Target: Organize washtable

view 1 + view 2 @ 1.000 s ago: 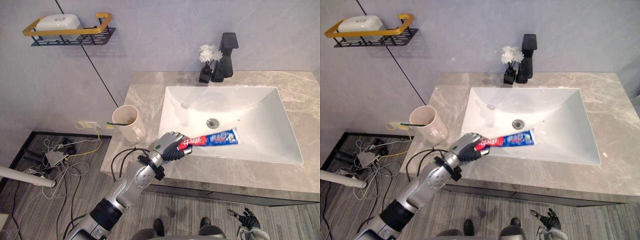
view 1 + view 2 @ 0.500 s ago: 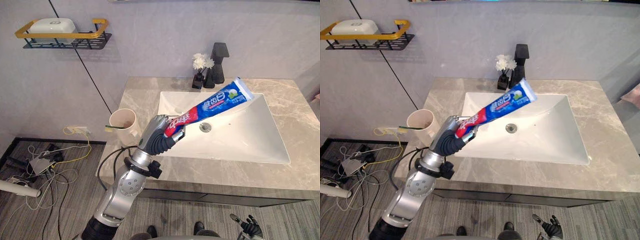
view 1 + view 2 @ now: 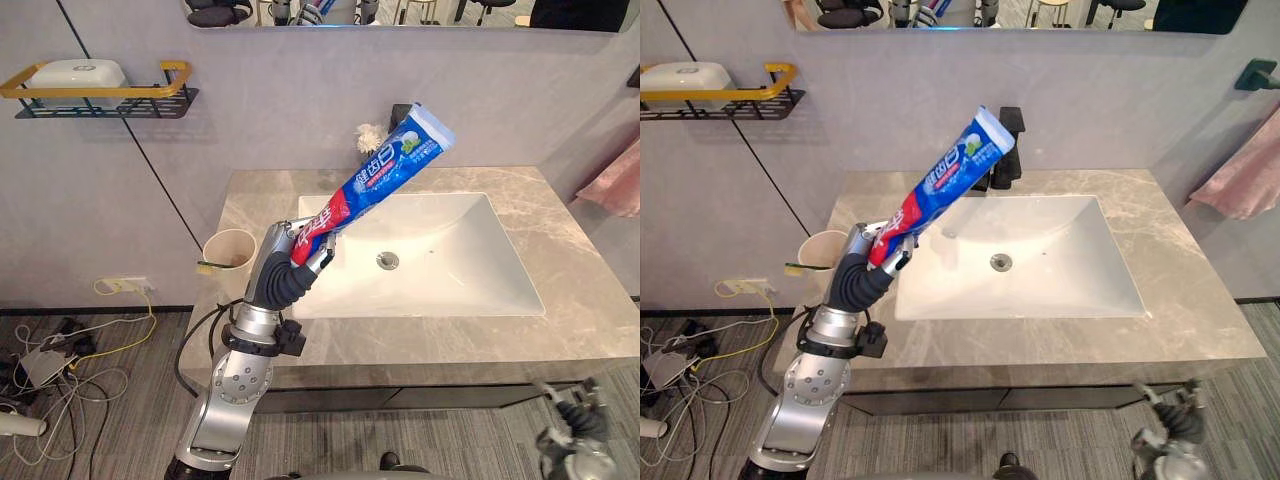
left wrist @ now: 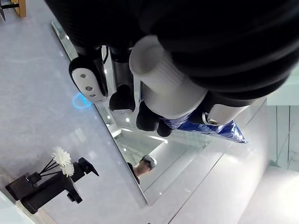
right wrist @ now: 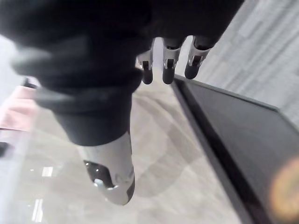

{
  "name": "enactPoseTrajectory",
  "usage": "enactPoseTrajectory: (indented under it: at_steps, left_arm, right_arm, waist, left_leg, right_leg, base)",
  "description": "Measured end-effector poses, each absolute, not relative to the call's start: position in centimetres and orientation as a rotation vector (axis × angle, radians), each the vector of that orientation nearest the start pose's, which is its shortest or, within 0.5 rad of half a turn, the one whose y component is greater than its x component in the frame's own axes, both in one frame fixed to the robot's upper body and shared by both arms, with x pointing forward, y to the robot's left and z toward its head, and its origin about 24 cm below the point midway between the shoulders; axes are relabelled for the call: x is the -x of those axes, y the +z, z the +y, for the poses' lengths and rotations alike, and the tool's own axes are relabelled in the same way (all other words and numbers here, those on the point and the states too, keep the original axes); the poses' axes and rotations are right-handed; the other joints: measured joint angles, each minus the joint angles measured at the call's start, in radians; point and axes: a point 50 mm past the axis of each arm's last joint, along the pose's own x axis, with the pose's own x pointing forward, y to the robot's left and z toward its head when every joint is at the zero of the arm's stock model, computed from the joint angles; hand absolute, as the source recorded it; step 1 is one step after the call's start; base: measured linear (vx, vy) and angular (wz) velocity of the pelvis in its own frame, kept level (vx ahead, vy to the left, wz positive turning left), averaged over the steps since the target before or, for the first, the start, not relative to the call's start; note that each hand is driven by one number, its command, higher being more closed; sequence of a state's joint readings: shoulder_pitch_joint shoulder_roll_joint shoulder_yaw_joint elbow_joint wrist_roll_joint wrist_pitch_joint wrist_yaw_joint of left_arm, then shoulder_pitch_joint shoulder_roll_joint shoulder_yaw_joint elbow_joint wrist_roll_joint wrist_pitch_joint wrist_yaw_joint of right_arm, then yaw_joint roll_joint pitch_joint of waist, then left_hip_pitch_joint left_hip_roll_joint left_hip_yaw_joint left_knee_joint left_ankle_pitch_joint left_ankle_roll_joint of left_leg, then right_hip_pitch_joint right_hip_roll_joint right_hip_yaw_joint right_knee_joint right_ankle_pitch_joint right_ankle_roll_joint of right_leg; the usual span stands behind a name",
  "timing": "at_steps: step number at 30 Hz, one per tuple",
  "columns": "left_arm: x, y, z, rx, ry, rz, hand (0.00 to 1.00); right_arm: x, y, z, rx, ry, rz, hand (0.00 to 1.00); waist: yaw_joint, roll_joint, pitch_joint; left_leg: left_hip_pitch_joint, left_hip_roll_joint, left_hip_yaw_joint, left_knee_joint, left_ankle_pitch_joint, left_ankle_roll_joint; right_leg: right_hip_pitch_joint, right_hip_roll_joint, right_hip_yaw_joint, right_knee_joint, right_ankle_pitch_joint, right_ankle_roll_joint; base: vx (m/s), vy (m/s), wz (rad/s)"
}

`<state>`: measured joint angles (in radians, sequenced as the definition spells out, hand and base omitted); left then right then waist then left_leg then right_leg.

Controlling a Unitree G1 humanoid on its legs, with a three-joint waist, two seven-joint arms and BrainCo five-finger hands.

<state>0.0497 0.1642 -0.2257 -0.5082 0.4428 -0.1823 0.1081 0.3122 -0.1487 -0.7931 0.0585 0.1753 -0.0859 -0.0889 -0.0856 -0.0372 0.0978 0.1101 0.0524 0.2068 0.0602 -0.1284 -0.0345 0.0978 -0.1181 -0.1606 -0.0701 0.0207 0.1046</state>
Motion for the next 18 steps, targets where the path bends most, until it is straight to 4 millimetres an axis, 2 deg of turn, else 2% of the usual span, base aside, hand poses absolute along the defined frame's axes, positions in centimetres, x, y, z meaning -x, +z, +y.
enactPoseTrajectory:
  at_steps: [4, 5, 6, 9, 11, 12, 14, 18]
  left_arm:
    - [-20.9, 15.3, 11.7, -0.502, -0.091, -0.671, 1.0]
    - [-20.9, 15.2, 11.7, -0.504, -0.097, -0.668, 1.0]
    - [-20.9, 15.1, 11.7, -0.508, -0.102, -0.663, 1.0]
    - [-20.8, 15.1, 11.6, -0.514, -0.123, -0.659, 1.0]
    - [-20.8, 14.9, 11.5, -0.512, -0.138, -0.655, 1.0]
    - [-20.7, 14.9, 11.3, -0.504, -0.149, -0.655, 1.0]
    - [-20.5, 14.8, 10.6, -0.476, -0.183, -0.659, 1.0]
    - [-20.2, 14.7, 9.5, -0.444, -0.248, -0.66, 1.0]
  right_arm:
    - [-9.1, 8.0, -37.8, 0.254, -0.985, -0.068, 0.0]
    - [-9.2, 8.7, -37.7, 0.269, -0.981, -0.095, 0.0]
    - [-9.7, 10.6, -37.5, 0.31, -0.958, -0.175, 0.0]
    - [-11.2, 14.1, -36.6, 0.365, -0.906, -0.353, 0.0]
    - [-13.8, 16.9, -34.9, 0.365, -0.803, -0.54, 0.0]
    - [-14.7, 17.5, -34.3, 0.346, -0.757, -0.583, 0.0]
    - [-17.8, 19.2, -31.6, 0.262, -0.548, -0.711, 0.0]
    - [-20.2, 21.0, -28.3, 0.16, -0.302, -0.816, 0.0]
  waist:
    - [-0.012, -0.032, -0.02]
    - [-0.012, -0.036, -0.022]
    - [-0.012, -0.039, -0.025]
    - [-0.01, -0.039, -0.025]
    - [-0.008, -0.038, -0.027]
    - [-0.007, -0.038, -0.029]
    - [0.01, -0.035, -0.032]
    - [0.046, -0.016, -0.051]
  left_leg:
    - [-0.022, 0.001, 0.012, 0.02, -0.011, -0.001]
    - [-0.025, 0.001, 0.013, 0.023, -0.013, -0.001]
    - [-0.027, 0.002, 0.018, 0.029, -0.017, 0.0]
    - [-0.027, 0.002, 0.02, 0.035, -0.023, 0.005]
    - [-0.03, 0.001, 0.02, 0.05, -0.033, 0.007]
    - [-0.031, 0.001, 0.02, 0.051, -0.034, 0.006]
    - [-0.041, -0.001, 0.015, 0.056, -0.033, 0.008]
    - [-0.069, -0.003, -0.025, 0.071, -0.029, 0.01]
  right_leg:
    - [-0.019, 0.002, 0.013, 0.004, 0.0, 0.0]
    - [-0.019, 0.002, 0.015, 0.006, 0.0, 0.0]
    - [-0.027, 0.002, 0.023, 0.015, 0.0, 0.0]
    - [-0.029, -0.003, 0.027, 0.018, 0.003, 0.004]
    - [-0.032, -0.006, 0.028, 0.024, 0.003, 0.006]
    - [-0.032, -0.007, 0.028, 0.028, 0.003, 0.006]
    - [-0.036, -0.01, 0.023, 0.033, 0.003, 0.006]
    - [-0.035, -0.013, -0.022, 0.032, 0.003, 0.006]
  base:
    - [0.01, 0.001, -0.1]
    - [0.01, 0.004, -0.12]
    - [0.0, 0.005, -0.1]
    - [-0.03, 0.006, -0.06]
    - [-0.06, 0.017, -0.03]
    - [-0.04, 0.013, -0.01]
    - [-0.03, 0.005, 0.06]
    - [0.0, -0.019, 0.33]
